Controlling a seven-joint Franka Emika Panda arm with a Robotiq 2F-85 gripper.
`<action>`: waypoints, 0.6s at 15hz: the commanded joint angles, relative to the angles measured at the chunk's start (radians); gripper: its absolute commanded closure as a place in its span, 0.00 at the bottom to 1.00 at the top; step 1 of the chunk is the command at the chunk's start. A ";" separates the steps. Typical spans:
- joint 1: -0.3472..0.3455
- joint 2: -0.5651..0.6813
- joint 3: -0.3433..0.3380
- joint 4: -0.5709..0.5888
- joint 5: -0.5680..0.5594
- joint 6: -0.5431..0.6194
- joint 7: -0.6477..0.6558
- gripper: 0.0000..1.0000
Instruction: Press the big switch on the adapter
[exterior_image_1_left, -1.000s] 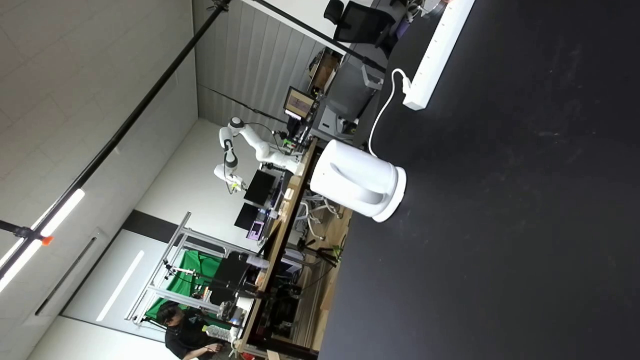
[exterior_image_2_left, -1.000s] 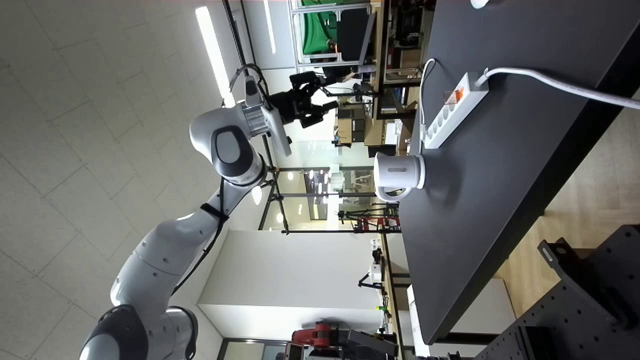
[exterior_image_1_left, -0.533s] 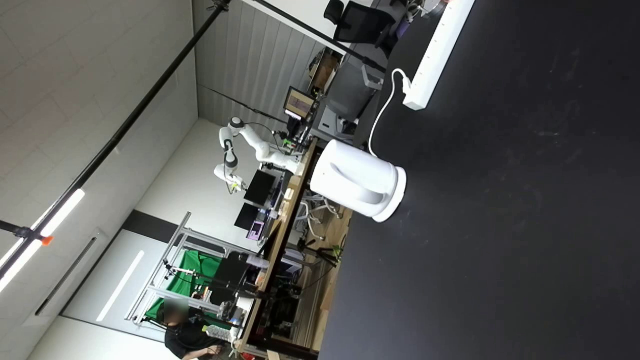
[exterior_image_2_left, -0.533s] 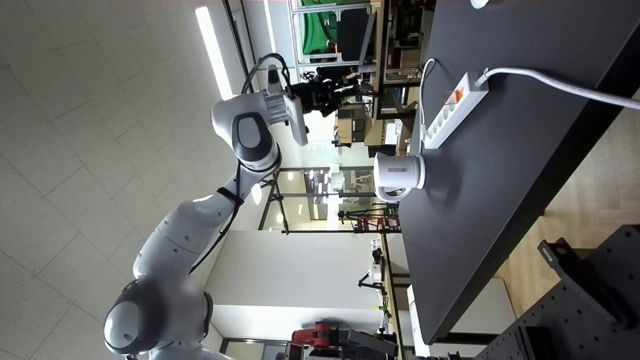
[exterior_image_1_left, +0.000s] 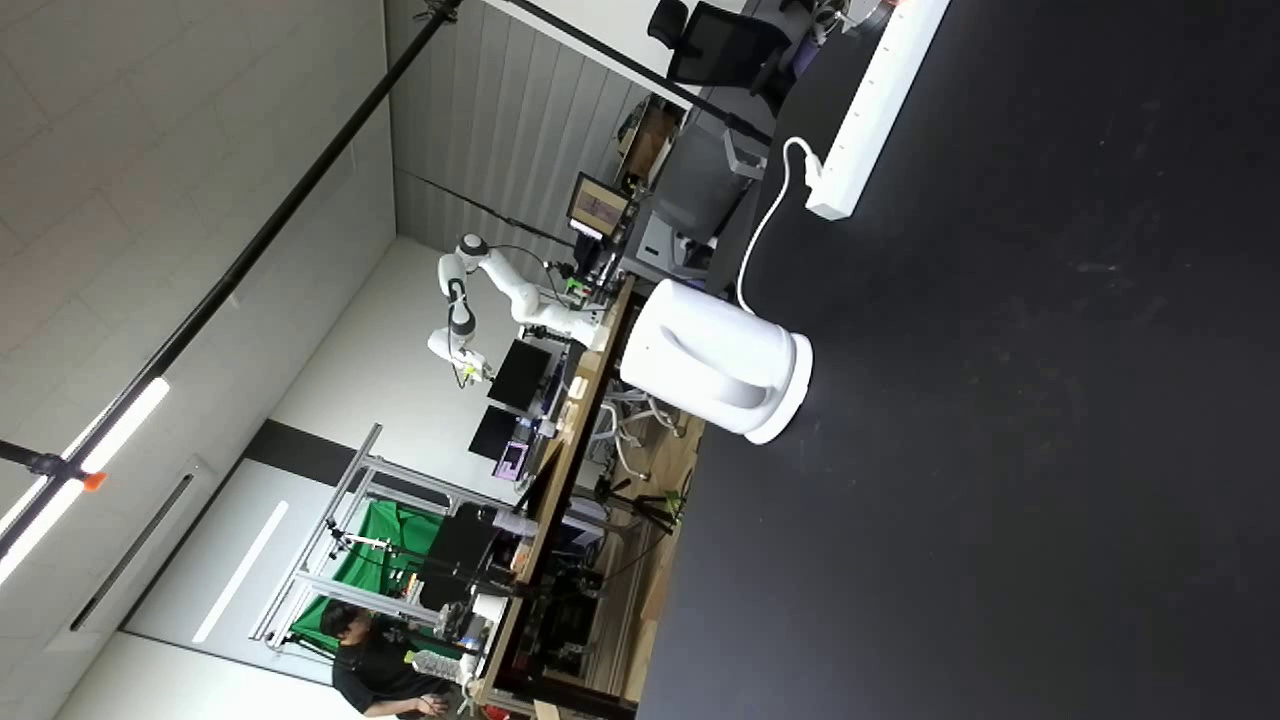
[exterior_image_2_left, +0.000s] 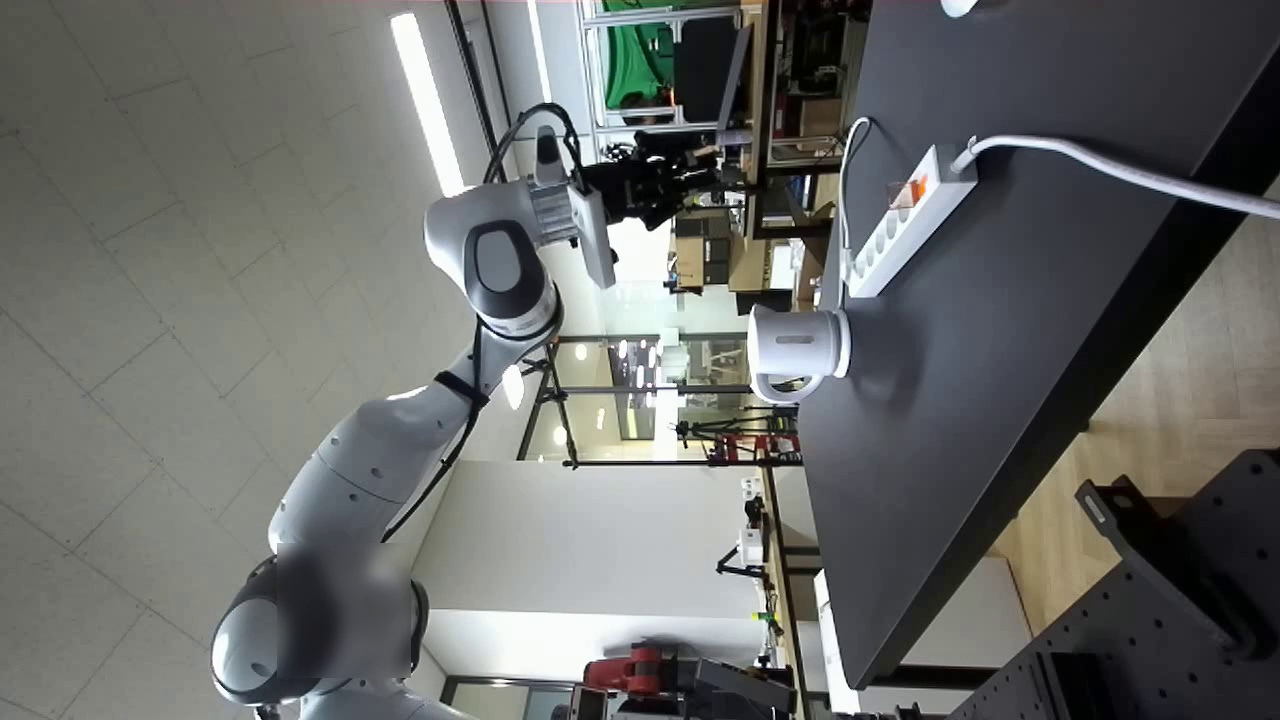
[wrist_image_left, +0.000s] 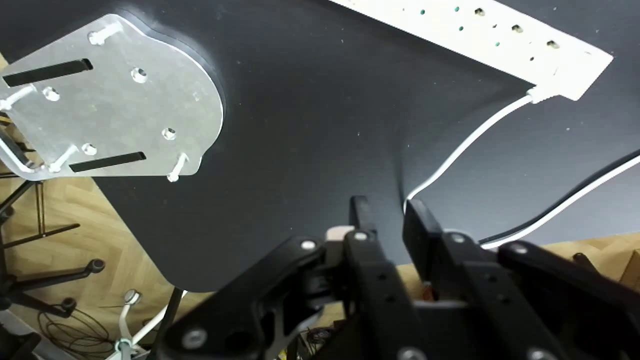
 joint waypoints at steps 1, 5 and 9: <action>-0.025 -0.002 0.027 0.001 -0.013 -0.001 0.009 0.75; -0.038 0.012 0.040 0.011 -0.023 -0.003 -0.084 0.96; -0.077 0.049 0.081 0.034 -0.034 -0.058 -0.281 1.00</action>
